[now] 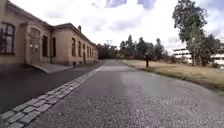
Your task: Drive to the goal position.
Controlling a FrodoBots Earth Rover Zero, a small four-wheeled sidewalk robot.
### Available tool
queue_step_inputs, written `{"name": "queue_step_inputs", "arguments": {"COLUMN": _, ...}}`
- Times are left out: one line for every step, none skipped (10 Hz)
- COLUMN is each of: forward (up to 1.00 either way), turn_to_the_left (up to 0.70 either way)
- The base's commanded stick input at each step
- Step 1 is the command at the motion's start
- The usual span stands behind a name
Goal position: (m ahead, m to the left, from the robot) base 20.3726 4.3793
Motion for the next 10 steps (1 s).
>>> {"name": "queue_step_inputs", "arguments": {"forward": 0.70, "turn_to_the_left": 0.00}}
{"name": "queue_step_inputs", "arguments": {"forward": 0.70, "turn_to_the_left": 0.00}}
{"name": "queue_step_inputs", "arguments": {"forward": 0.70, "turn_to_the_left": 0.00}}
{"name": "queue_step_inputs", "arguments": {"forward": 0.70, "turn_to_the_left": 0.00}}
{"name": "queue_step_inputs", "arguments": {"forward": 0.70, "turn_to_the_left": 0.00}}
{"name": "queue_step_inputs", "arguments": {"forward": 0.70, "turn_to_the_left": 0.00}}
{"name": "queue_step_inputs", "arguments": {"forward": 0.70, "turn_to_the_left": 0.00}}
{"name": "queue_step_inputs", "arguments": {"forward": 0.70, "turn_to_the_left": 0.00}}
{"name": "queue_step_inputs", "arguments": {"forward": 0.70, "turn_to_the_left": 0.00}}
{"name": "queue_step_inputs", "arguments": {"forward": 0.70, "turn_to_the_left": 0.00}}
